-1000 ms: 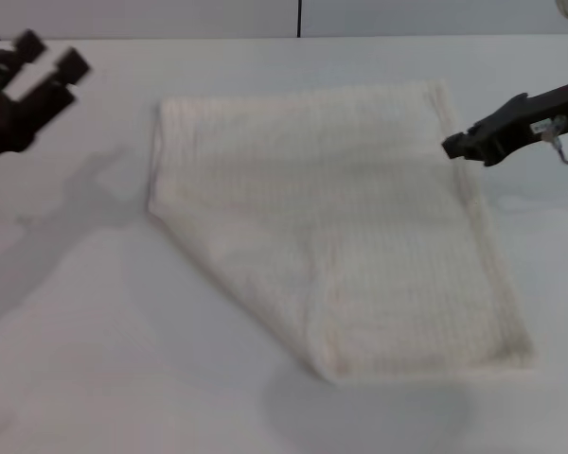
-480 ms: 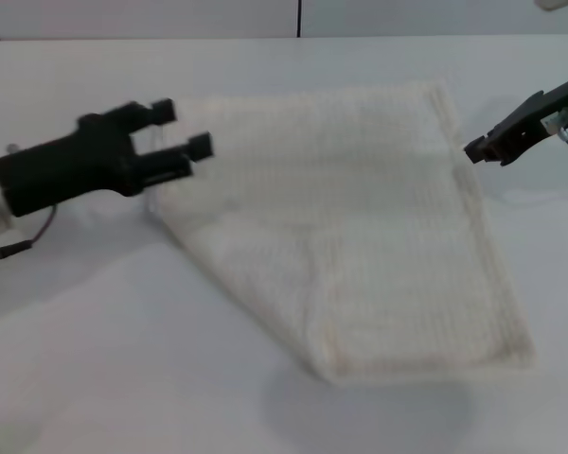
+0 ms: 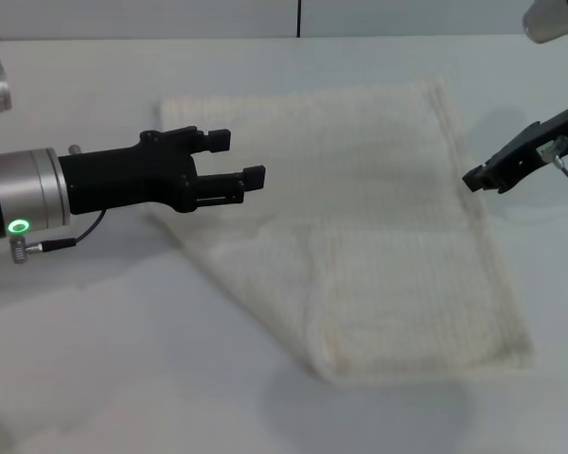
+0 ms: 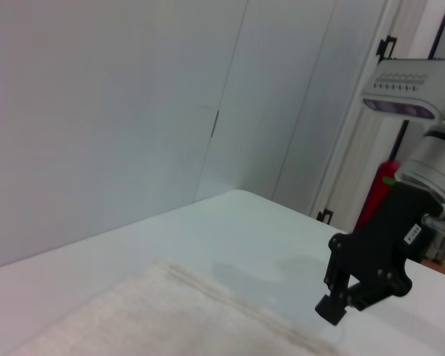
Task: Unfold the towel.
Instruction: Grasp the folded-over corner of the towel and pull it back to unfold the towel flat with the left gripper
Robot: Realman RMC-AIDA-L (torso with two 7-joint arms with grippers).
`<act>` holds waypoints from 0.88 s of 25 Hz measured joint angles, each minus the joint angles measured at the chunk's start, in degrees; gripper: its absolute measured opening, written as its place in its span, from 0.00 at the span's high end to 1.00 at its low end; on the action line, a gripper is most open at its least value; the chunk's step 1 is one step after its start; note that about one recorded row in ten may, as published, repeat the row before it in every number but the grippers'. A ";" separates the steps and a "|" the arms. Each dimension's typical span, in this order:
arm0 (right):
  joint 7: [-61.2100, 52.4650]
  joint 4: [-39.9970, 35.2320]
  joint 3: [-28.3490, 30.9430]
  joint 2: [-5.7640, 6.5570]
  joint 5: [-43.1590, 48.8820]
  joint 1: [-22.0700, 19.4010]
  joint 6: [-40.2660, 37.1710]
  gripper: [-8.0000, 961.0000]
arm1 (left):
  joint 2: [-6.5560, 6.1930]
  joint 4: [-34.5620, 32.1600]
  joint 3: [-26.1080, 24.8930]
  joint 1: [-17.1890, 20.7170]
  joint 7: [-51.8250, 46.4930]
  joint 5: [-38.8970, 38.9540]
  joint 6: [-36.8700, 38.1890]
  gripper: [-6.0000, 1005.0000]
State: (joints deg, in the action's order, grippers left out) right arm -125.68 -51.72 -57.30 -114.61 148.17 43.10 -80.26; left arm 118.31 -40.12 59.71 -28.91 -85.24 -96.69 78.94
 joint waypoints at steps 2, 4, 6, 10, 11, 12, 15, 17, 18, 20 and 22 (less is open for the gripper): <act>0.08 0.68 -0.01 -0.05 0.24 0.02 0.28 0.99 | 0.00 0.00 0.00 0.00 0.00 0.00 0.00 0.26; 0.12 1.75 -0.01 -0.15 1.12 0.28 0.95 0.99 | 0.00 0.00 0.00 0.00 0.00 0.00 0.00 0.26; 0.15 2.52 -0.01 -0.38 2.19 0.54 1.56 0.99 | 0.24 0.22 0.87 -0.63 -1.50 -0.71 -2.16 0.26; 0.18 3.11 -0.01 -0.99 3.71 0.75 2.60 0.99 | 0.29 0.37 1.40 -0.94 -1.94 -0.76 -3.06 0.27; 0.20 3.24 -0.01 -1.04 3.76 0.78 2.80 0.99 | 0.29 0.41 1.40 -0.96 -1.95 -0.74 -3.17 0.27; 0.22 3.38 -0.01 -1.07 3.78 0.81 2.93 0.99 | 0.29 0.46 1.40 -0.97 -1.95 -0.65 -3.35 0.27; 0.29 3.87 -0.30 -1.11 3.96 0.95 3.18 0.99 | 0.28 0.48 1.40 -0.97 -1.95 -0.54 -3.63 0.27; 0.29 4.09 -0.69 -1.19 4.08 0.99 3.62 0.99 | 0.27 0.51 1.37 -1.01 -2.20 -0.53 -3.88 0.27; 0.30 4.25 -0.77 -1.22 4.11 1.00 3.86 0.99 | 0.26 0.52 1.35 -1.06 -2.96 -0.57 -4.45 0.27; 0.31 4.65 -0.86 -1.29 4.15 1.08 4.24 0.99 | 0.23 0.51 1.35 -1.26 -4.59 -0.71 -5.38 0.27; 0.32 4.96 -0.90 -1.30 4.16 1.16 4.38 0.99 | 0.19 0.30 1.38 -1.41 -5.42 -0.71 -5.64 0.28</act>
State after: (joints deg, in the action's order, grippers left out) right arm -125.36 -46.76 -58.20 -115.92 152.33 44.26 -75.88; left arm 118.51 -39.82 61.09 -30.32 -90.66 -97.40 73.30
